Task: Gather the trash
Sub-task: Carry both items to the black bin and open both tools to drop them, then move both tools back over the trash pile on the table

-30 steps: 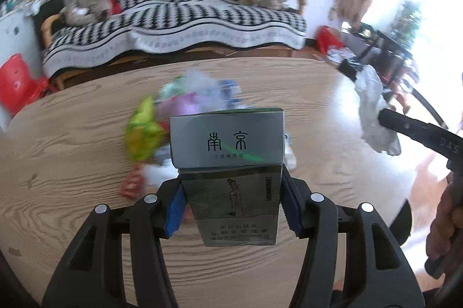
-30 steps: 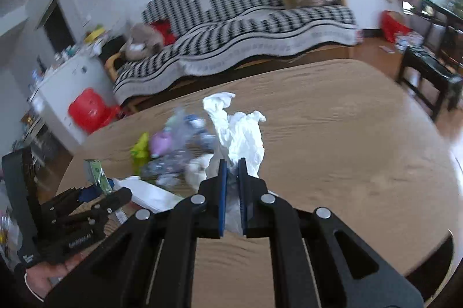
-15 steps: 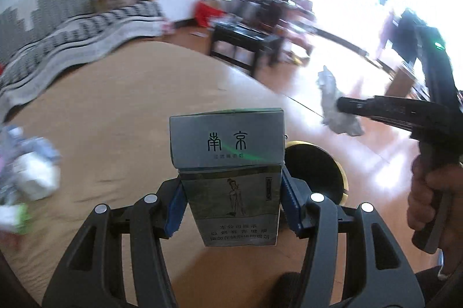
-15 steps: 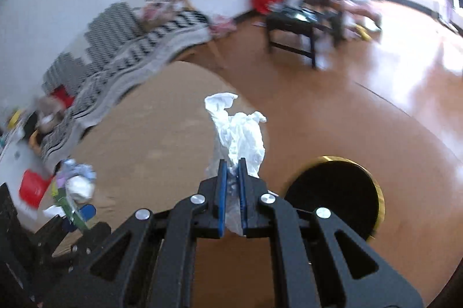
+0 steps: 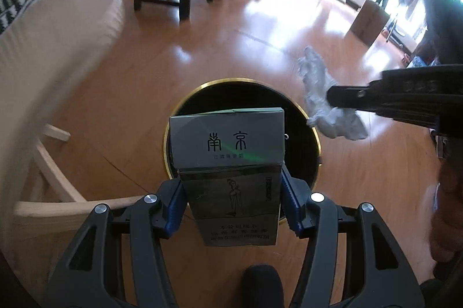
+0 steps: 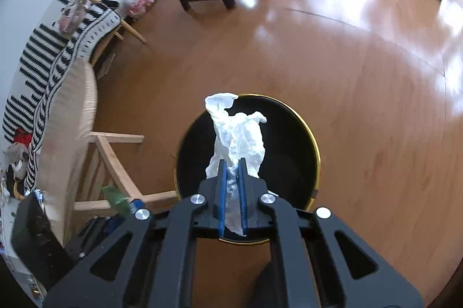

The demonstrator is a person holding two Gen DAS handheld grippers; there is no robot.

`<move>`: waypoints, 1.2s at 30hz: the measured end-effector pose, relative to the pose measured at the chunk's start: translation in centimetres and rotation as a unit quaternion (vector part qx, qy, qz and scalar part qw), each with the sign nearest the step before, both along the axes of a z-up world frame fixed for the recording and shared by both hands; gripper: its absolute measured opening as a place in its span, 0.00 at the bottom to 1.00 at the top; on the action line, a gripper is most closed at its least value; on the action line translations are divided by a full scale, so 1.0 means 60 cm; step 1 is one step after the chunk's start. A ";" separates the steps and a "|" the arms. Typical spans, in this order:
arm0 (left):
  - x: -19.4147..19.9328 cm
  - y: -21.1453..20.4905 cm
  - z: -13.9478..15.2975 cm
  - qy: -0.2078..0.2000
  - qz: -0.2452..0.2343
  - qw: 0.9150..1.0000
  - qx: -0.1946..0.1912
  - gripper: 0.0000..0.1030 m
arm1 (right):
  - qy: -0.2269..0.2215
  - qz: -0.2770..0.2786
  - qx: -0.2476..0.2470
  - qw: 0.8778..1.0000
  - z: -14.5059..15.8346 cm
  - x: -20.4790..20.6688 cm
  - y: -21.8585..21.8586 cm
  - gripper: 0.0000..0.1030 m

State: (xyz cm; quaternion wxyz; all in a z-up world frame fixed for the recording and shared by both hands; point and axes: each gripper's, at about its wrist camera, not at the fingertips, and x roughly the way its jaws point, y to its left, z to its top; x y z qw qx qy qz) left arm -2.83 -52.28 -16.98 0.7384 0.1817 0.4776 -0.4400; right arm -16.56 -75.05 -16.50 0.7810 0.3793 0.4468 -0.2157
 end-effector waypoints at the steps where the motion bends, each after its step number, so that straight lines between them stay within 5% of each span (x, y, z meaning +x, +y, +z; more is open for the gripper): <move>1: 0.009 -0.012 -0.013 0.007 0.001 1.000 0.004 0.54 | 0.001 -0.001 0.001 1.000 -0.001 0.004 0.000 0.08; 8: 0.019 -0.042 -0.042 0.025 0.013 1.000 -0.001 0.57 | -0.007 -0.003 -0.002 1.000 0.003 0.016 -0.004 0.08; 11: 0.015 -0.037 -0.042 0.023 0.026 0.999 -0.002 0.76 | -0.007 -0.001 -0.014 1.000 0.009 0.014 -0.002 0.12; 12: 0.017 -0.048 -0.044 0.023 0.028 0.999 -0.003 0.76 | -0.008 -0.002 -0.014 1.000 0.009 0.015 -0.003 0.18; 15: 0.019 -0.049 -0.041 0.024 0.032 0.999 -0.001 0.80 | -0.014 -0.008 -0.022 1.000 0.017 0.014 -0.004 0.64; 21: 0.016 -0.021 0.005 0.008 0.034 0.999 -0.011 0.86 | -0.038 -0.011 -0.048 0.998 0.070 0.028 0.011 0.68; 30: -0.014 0.150 0.167 -0.046 0.008 0.998 -0.048 0.92 | -0.131 0.072 -0.148 0.978 0.245 0.070 0.169 0.91; 36: 0.020 0.346 0.255 -0.107 0.089 0.988 -0.068 0.94 | -0.180 0.156 -0.157 0.958 0.310 0.141 0.322 0.92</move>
